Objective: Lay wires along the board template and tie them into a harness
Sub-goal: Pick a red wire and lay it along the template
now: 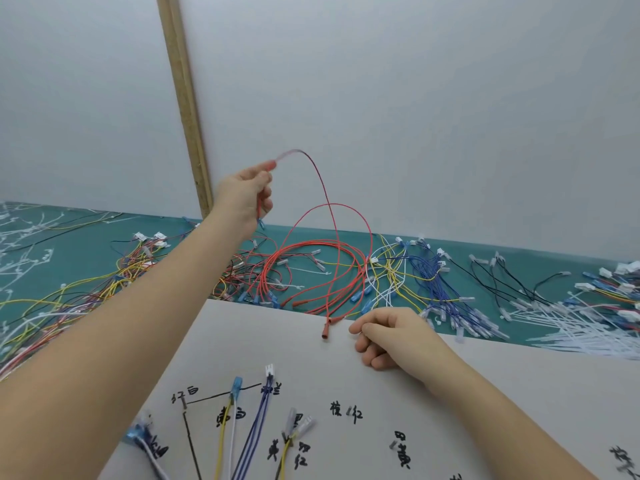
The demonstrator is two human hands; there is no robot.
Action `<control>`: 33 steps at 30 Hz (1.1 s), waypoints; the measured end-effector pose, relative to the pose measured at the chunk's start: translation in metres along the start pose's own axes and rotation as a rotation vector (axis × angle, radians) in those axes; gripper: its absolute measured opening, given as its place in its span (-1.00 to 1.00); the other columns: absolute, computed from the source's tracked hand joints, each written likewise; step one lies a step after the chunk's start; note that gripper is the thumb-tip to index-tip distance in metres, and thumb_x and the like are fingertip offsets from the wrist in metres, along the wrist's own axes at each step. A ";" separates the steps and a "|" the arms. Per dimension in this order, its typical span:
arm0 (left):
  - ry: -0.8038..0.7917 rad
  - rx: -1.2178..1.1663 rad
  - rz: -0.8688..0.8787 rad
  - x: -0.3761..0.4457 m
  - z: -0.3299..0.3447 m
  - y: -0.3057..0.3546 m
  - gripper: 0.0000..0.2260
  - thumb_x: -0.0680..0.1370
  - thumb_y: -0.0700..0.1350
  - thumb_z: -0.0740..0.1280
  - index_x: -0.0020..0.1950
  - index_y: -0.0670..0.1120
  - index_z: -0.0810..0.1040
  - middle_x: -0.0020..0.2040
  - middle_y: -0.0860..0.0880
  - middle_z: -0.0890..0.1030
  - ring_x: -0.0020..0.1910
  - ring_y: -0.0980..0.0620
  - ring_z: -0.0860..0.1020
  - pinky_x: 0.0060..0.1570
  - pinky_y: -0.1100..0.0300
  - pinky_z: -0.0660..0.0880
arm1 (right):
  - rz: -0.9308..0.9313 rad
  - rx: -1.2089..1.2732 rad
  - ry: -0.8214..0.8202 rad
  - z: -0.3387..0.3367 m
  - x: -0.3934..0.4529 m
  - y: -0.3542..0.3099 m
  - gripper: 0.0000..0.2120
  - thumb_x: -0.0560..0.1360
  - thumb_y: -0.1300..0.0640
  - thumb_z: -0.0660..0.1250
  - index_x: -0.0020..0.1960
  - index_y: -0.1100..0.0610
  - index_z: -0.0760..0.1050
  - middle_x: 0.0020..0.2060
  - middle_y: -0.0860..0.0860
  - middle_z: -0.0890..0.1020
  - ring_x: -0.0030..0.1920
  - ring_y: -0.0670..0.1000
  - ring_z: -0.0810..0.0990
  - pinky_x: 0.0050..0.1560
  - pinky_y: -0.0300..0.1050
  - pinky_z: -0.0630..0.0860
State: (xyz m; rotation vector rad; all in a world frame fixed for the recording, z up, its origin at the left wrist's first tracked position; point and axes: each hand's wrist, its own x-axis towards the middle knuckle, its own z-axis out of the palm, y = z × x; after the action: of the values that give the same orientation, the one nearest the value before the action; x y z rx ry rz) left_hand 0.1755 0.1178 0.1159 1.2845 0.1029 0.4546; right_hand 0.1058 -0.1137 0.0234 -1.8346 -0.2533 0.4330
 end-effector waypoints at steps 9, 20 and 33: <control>-0.211 1.123 -0.132 -0.012 -0.006 -0.037 -0.76 0.54 -0.33 0.11 0.06 -0.14 0.52 -0.34 -0.18 0.48 -0.49 -0.02 0.45 -0.51 0.28 0.37 | -0.007 -0.015 -0.003 0.000 0.000 0.000 -0.74 0.50 0.38 0.10 -0.19 0.18 0.52 -0.39 0.04 0.55 -0.54 -0.13 0.50 -0.49 -0.33 0.46; -0.493 1.631 0.291 -0.019 0.012 -0.094 -0.77 0.53 -0.04 0.22 0.05 -0.06 0.62 0.08 -0.07 0.61 0.11 -0.09 0.49 0.11 0.05 0.44 | -0.034 -0.033 -0.005 -0.001 0.001 0.003 -0.75 0.49 0.36 0.11 -0.17 0.17 0.53 -0.40 0.02 0.55 -0.53 -0.11 0.50 -0.49 -0.30 0.46; -0.118 0.760 -0.239 -0.026 0.039 -0.080 -0.83 0.48 -0.31 0.28 -0.32 -0.27 0.48 -0.64 -0.06 0.41 -0.54 -0.06 0.36 -0.49 0.25 0.30 | -0.038 -0.024 -0.022 -0.002 0.000 0.001 -0.76 0.51 0.36 0.11 -0.15 0.19 0.53 -0.39 0.04 0.54 -0.53 -0.10 0.49 -0.49 -0.30 0.46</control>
State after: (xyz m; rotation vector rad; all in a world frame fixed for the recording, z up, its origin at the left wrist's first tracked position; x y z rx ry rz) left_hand 0.1858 0.0564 0.0476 2.0114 0.3498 0.1233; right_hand 0.1062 -0.1158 0.0226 -1.8466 -0.3089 0.4258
